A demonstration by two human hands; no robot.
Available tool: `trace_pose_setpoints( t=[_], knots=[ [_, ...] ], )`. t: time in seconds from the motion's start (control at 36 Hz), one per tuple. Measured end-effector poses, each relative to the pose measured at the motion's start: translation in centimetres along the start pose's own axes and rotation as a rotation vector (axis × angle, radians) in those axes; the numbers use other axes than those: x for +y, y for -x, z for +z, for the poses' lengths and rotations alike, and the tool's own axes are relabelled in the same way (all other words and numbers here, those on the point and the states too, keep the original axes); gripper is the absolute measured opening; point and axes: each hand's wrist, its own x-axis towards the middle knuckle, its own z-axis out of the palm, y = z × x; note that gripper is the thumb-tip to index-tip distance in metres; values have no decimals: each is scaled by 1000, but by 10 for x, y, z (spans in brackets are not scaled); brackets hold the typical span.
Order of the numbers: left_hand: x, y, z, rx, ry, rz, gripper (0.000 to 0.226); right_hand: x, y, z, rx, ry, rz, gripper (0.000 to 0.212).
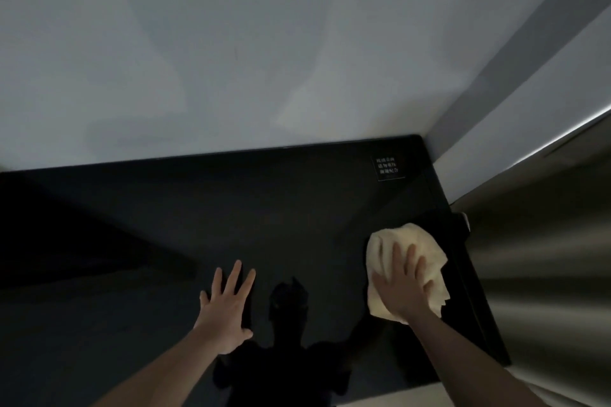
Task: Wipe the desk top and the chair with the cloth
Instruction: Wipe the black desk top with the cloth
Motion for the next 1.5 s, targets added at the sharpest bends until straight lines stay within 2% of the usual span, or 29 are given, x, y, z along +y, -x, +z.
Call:
trace_pose_setpoints(
  t=[0.11,0.19,0.42,0.61,0.92,1.11,1.19,1.28,1.36,1.5],
  knots=[
    [5,-1,2,-7,23,-24,123,23,-19,-25,109,107,-1,91],
    [6,-2,2,0,27,-30,123,32,-29,-33,124,124,-9,90],
    [1,2,3,19,34,-21,120,14,-37,-6,145,11,36,78],
    [-22,15,9,55,37,16,105,-19,-20,18,168,58,-2,82],
    [-127,41,16,101,50,-17,105,-136,48,90,122,110,-46,85],
    [-232,60,12,82,117,-30,113,-241,119,164,-38,60,-108,78],
    [-280,73,14,64,104,-43,120,-256,128,176,-83,96,-68,78],
    [-306,80,14,28,47,17,123,-258,128,172,-110,86,-51,80],
    [-308,80,12,-13,48,38,122,-259,129,170,-127,79,-52,80],
    [-306,77,13,5,52,24,124,-264,124,172,-138,74,-18,81]
  ],
)
